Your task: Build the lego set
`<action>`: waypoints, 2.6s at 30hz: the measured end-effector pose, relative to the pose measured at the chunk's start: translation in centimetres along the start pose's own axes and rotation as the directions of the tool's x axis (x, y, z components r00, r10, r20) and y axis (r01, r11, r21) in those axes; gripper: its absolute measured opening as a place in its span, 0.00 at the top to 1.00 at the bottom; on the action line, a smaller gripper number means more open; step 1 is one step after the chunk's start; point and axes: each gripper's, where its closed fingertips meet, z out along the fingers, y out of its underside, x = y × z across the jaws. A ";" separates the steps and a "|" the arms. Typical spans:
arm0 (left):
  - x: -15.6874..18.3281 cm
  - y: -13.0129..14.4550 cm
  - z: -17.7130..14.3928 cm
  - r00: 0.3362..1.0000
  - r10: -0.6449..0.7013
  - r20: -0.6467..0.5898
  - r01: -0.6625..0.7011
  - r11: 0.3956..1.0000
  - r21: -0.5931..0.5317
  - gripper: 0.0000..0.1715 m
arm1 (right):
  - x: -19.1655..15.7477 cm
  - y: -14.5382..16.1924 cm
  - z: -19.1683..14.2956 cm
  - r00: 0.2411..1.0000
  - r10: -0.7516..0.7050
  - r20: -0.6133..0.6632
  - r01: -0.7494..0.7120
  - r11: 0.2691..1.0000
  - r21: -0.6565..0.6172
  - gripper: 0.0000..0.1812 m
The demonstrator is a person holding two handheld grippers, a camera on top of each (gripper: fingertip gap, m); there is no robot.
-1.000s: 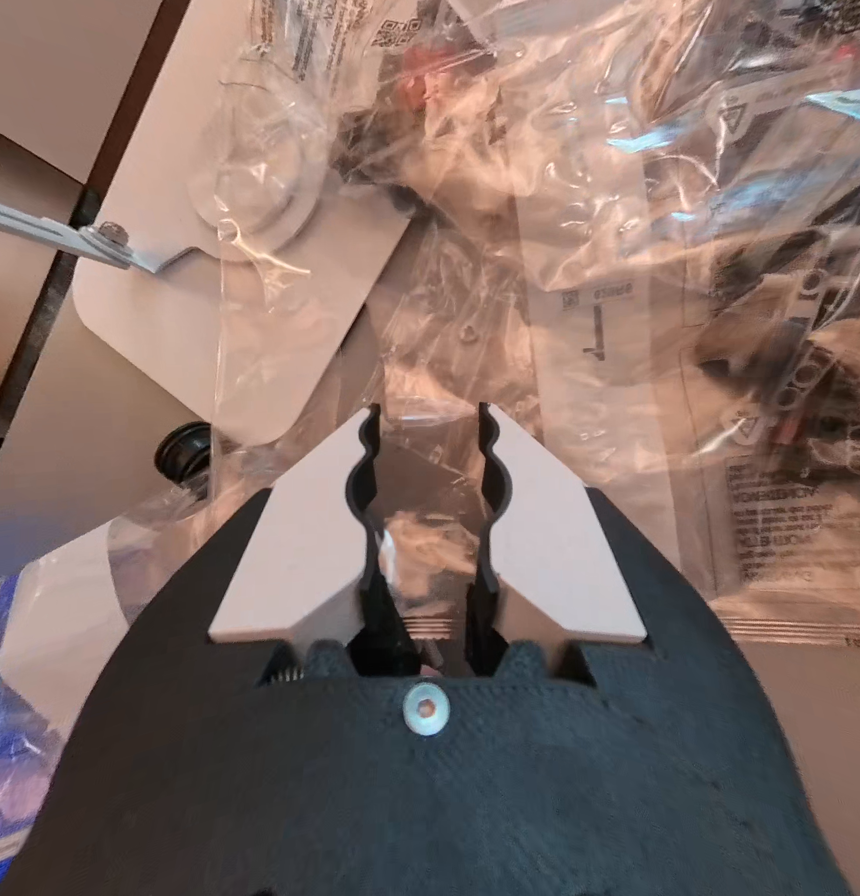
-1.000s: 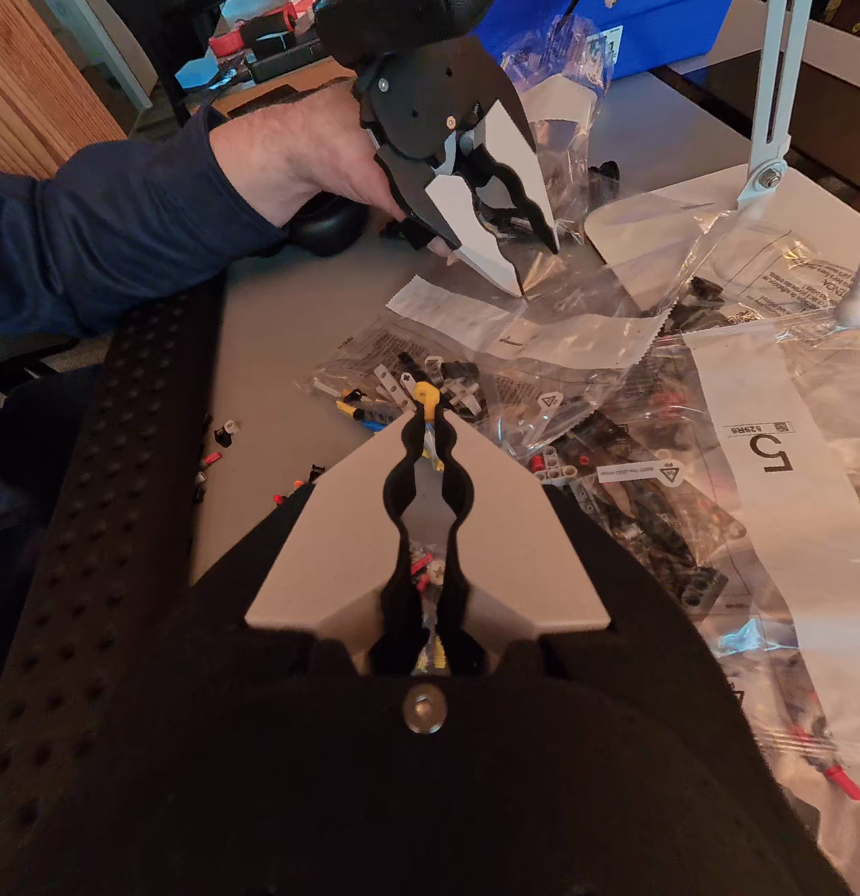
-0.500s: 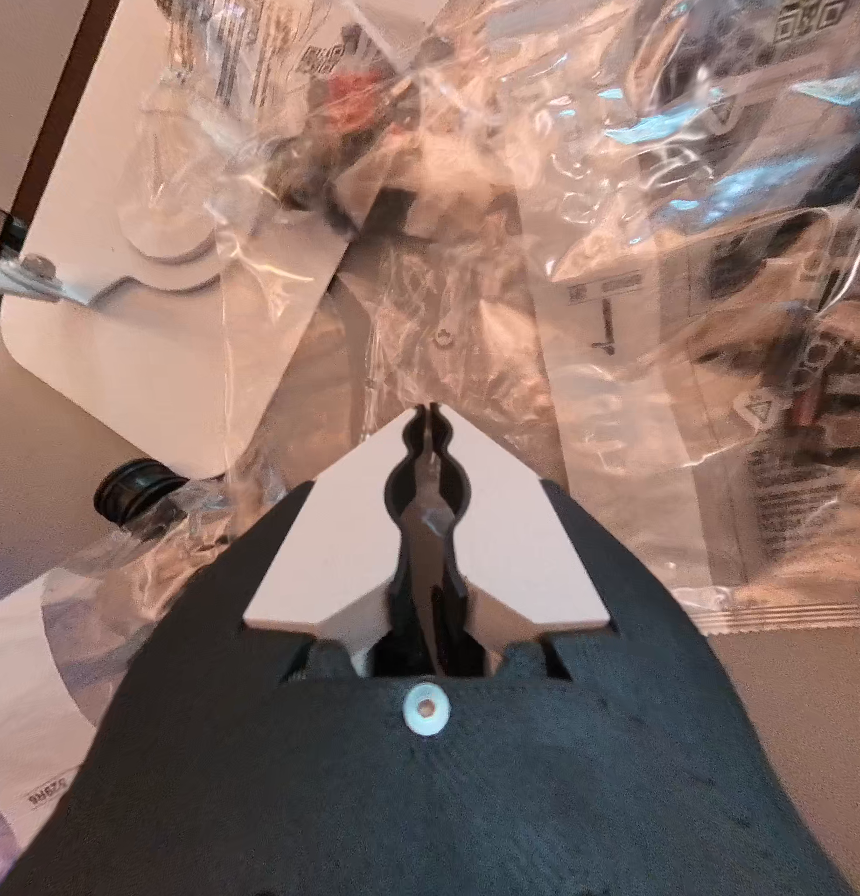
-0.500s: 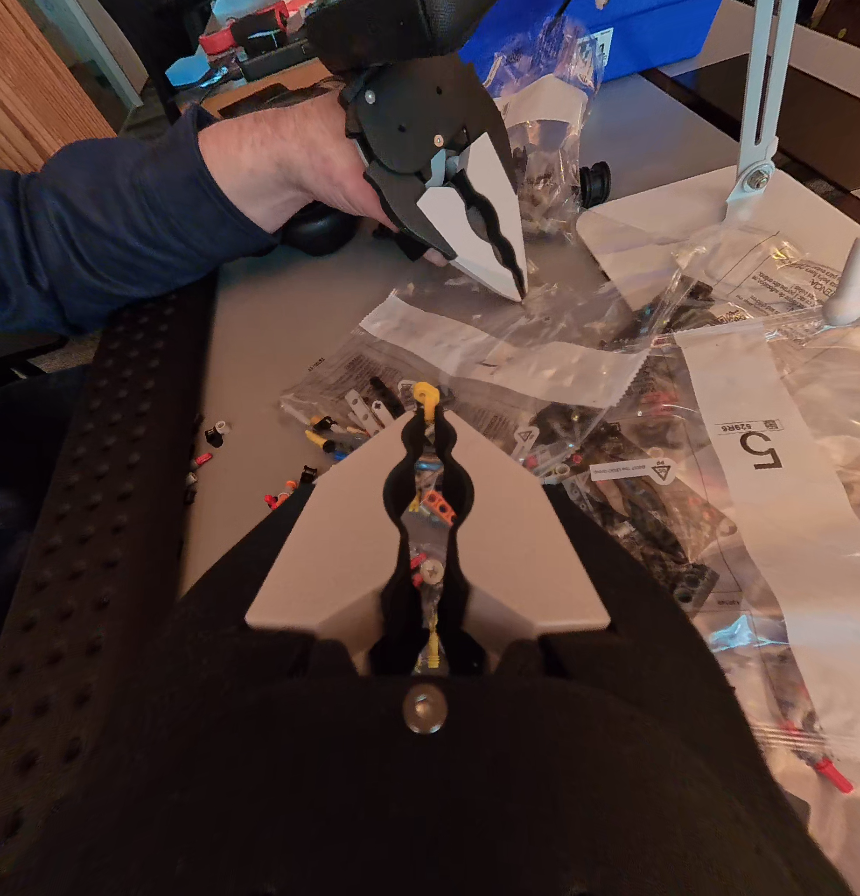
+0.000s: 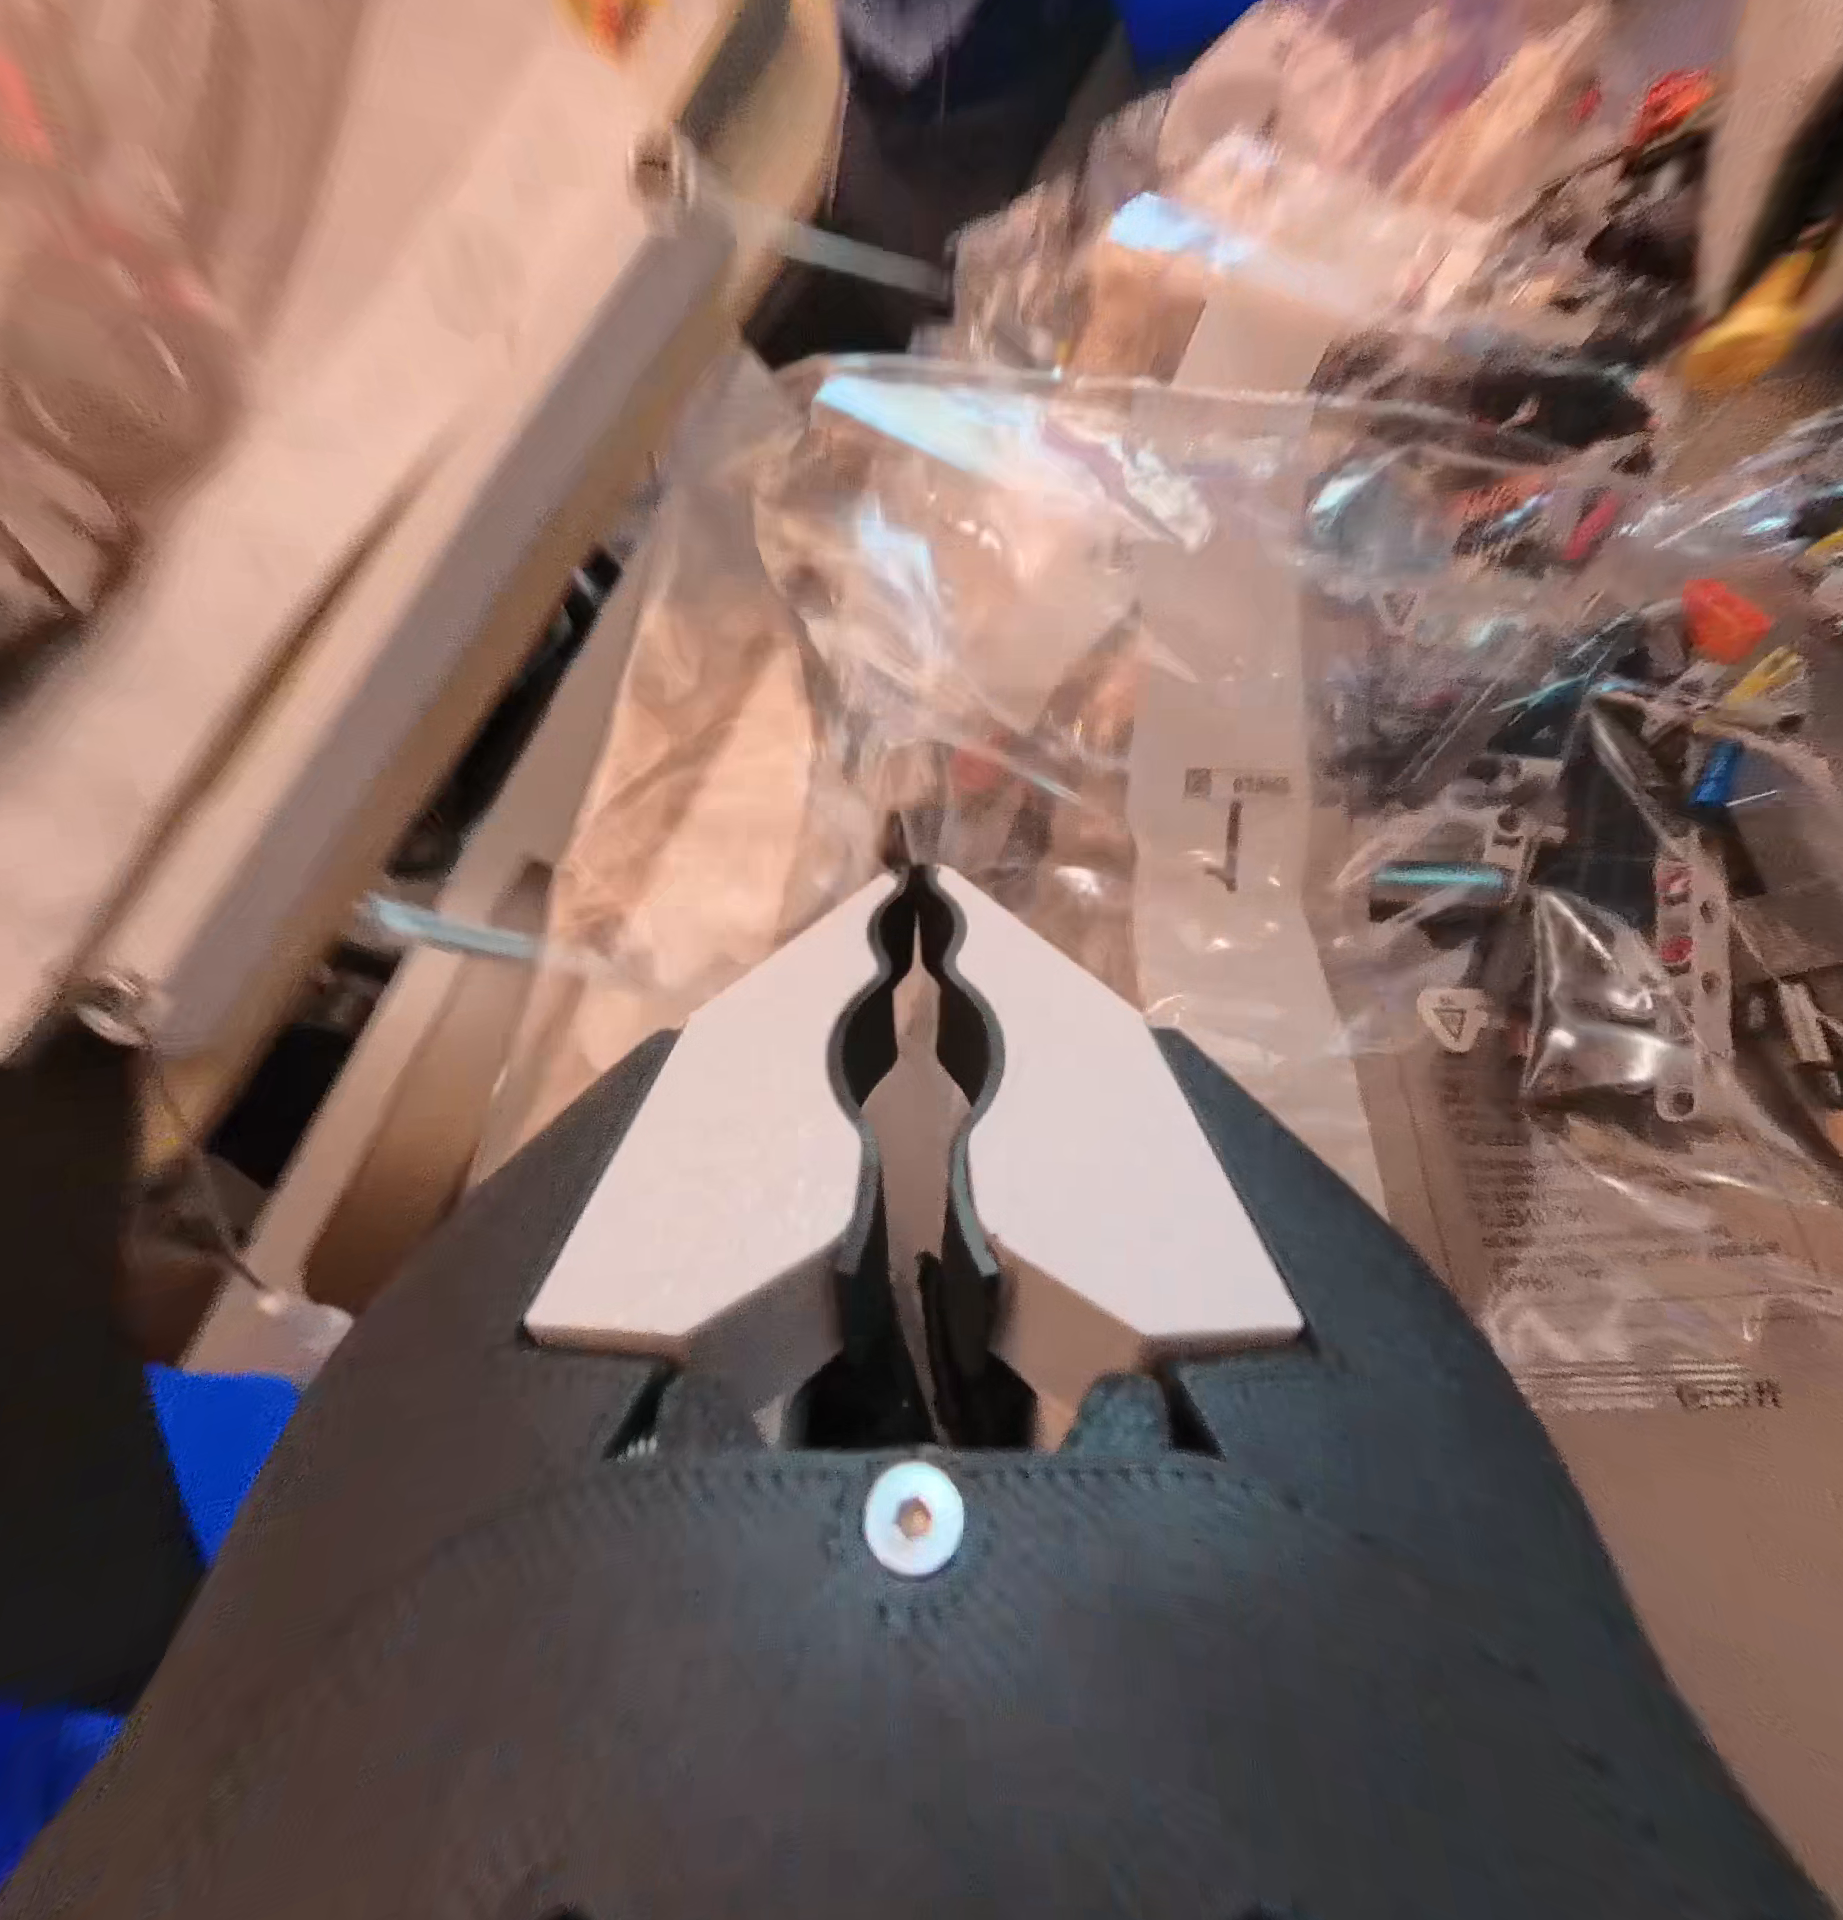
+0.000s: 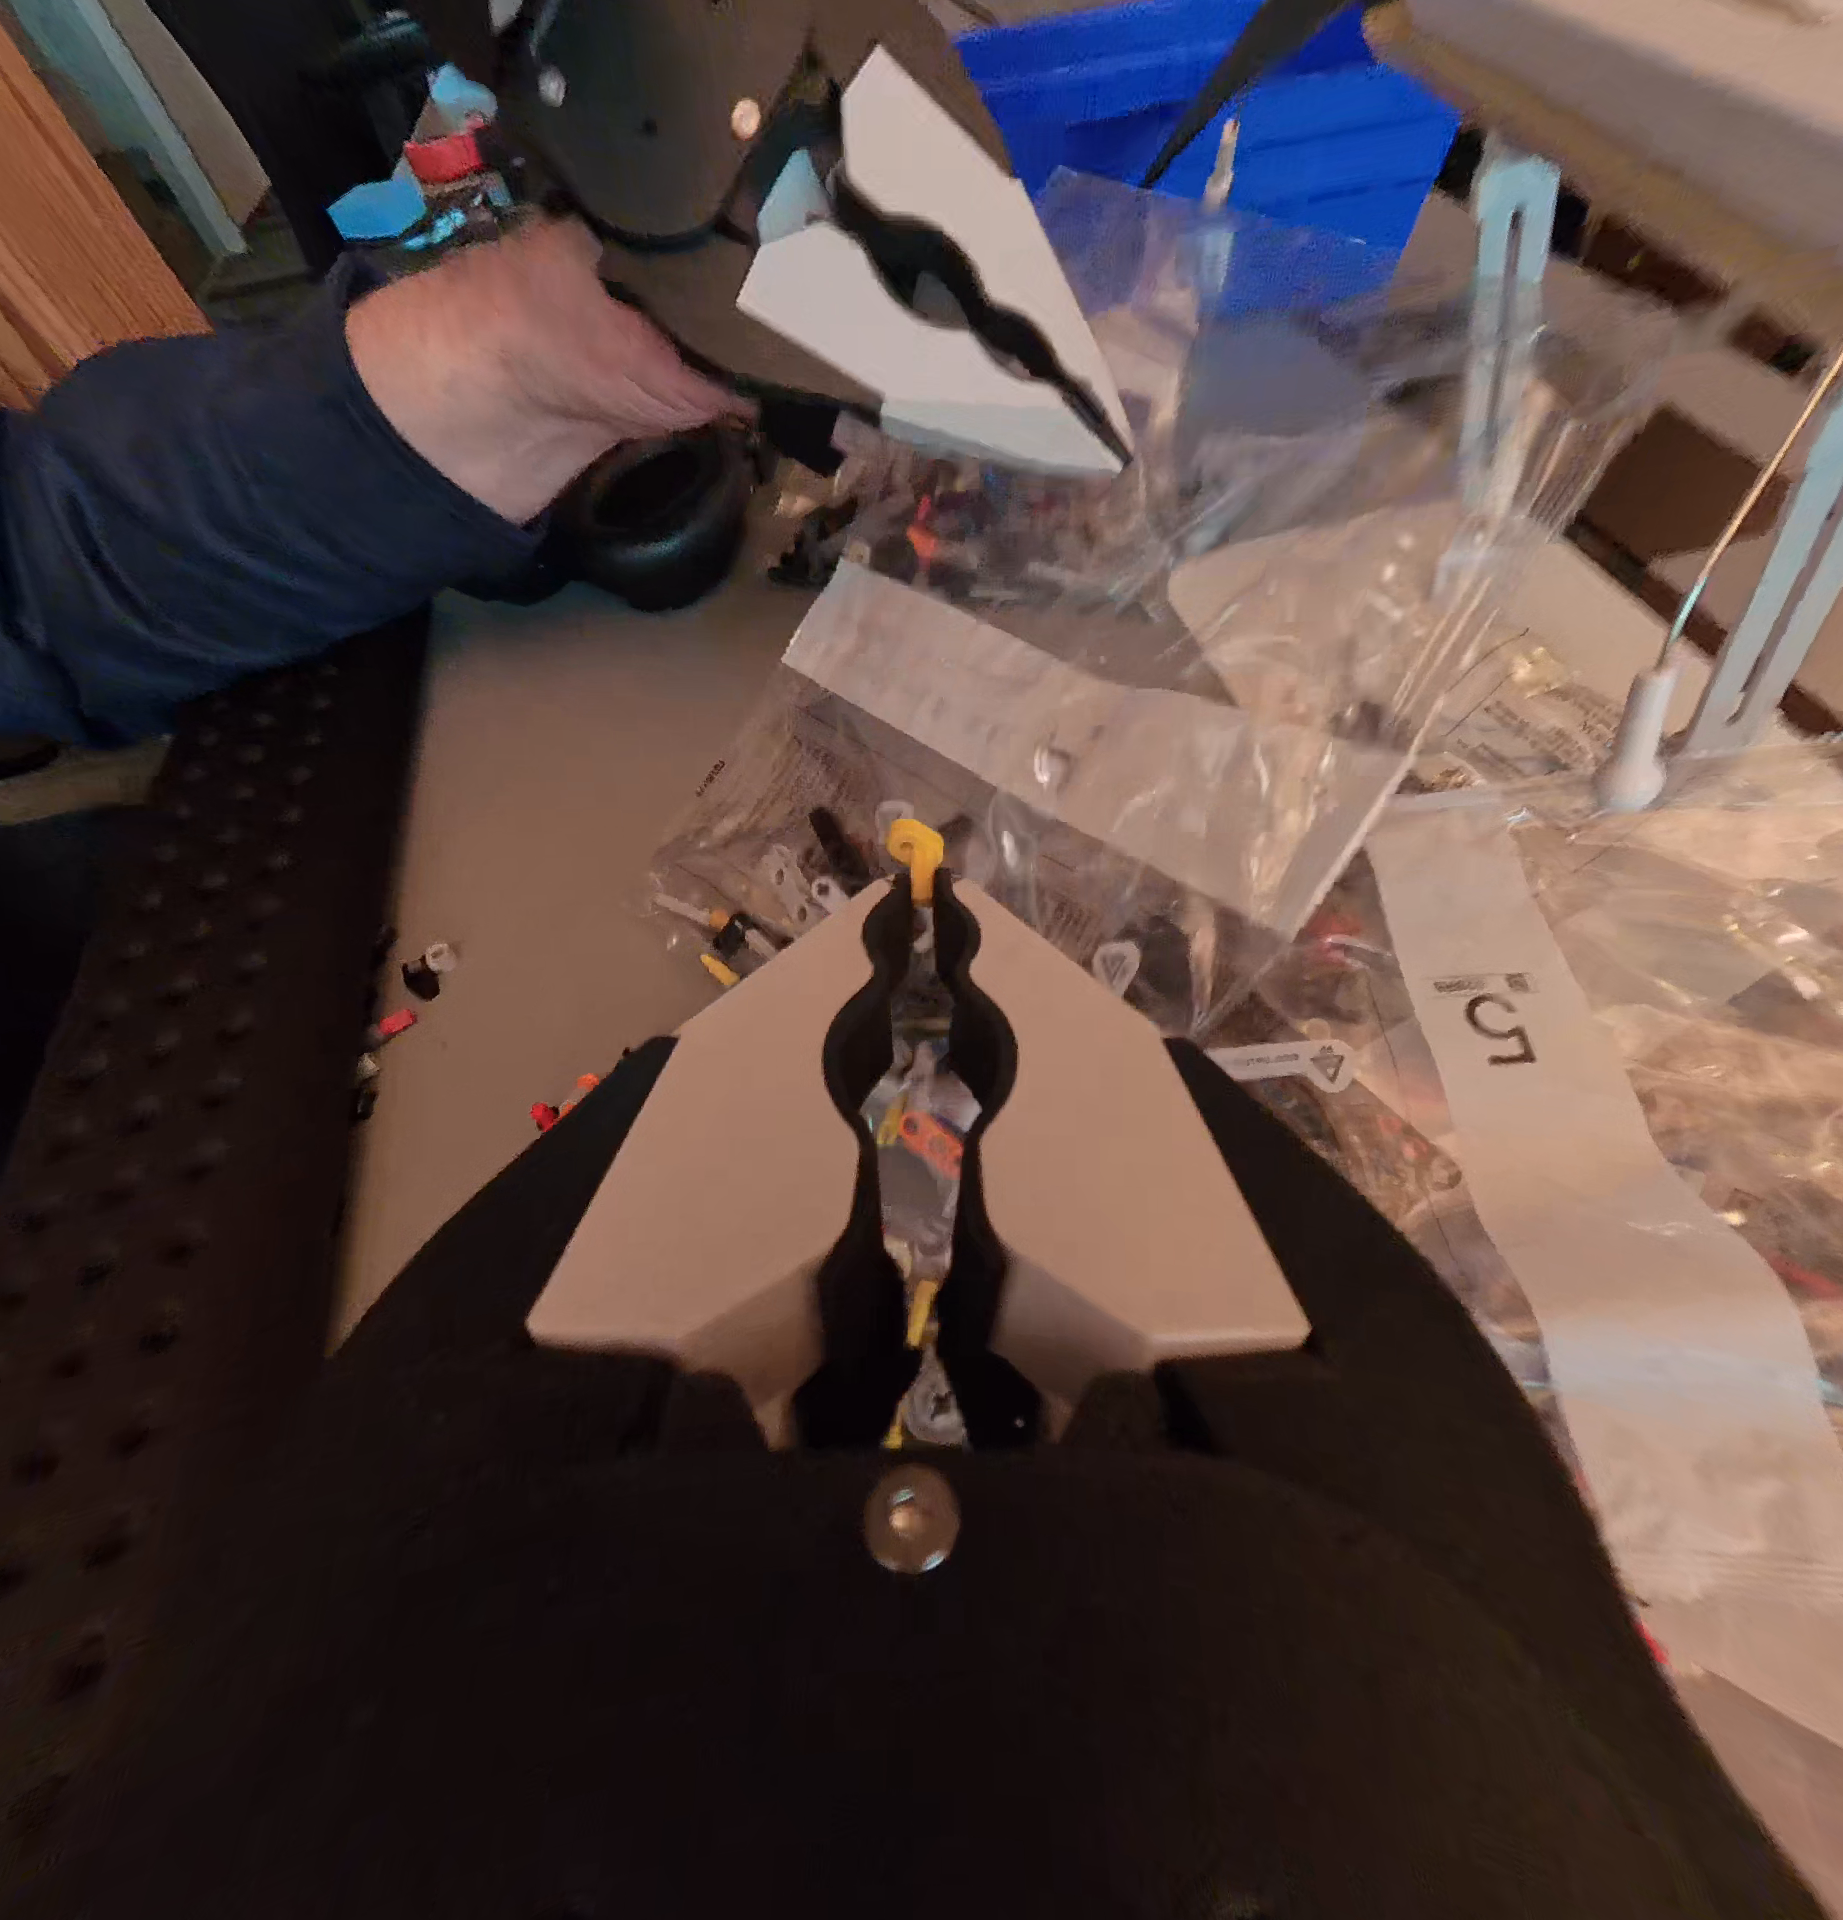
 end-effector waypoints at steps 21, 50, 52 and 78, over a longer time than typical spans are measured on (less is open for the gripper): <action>4.3 -8.1 -3.0 0.953 0.290 0.086 -0.302 0.901 0.312 1.00 | 1.6 -8.4 1.2 0.931 -0.354 -0.089 0.303 0.886 -0.350 0.99; 4.6 -9.6 -5.1 0.918 0.367 0.151 -0.397 0.857 0.329 1.00 | 0.9 -9.6 -1.3 0.919 -0.370 -0.135 0.326 0.906 -0.270 0.99; 4.9 -9.7 -5.0 0.912 0.380 0.155 -0.410 0.851 0.328 1.00 | 1.1 -10.0 -1.6 0.900 -0.403 -0.166 0.353 0.897 -0.266 0.99; 5.2 -9.3 -4.4 0.936 0.341 0.091 -0.352 0.884 0.307 0.98 | 1.2 -7.1 -3.0 0.860 -0.490 -0.140 0.381 0.801 -0.463 0.99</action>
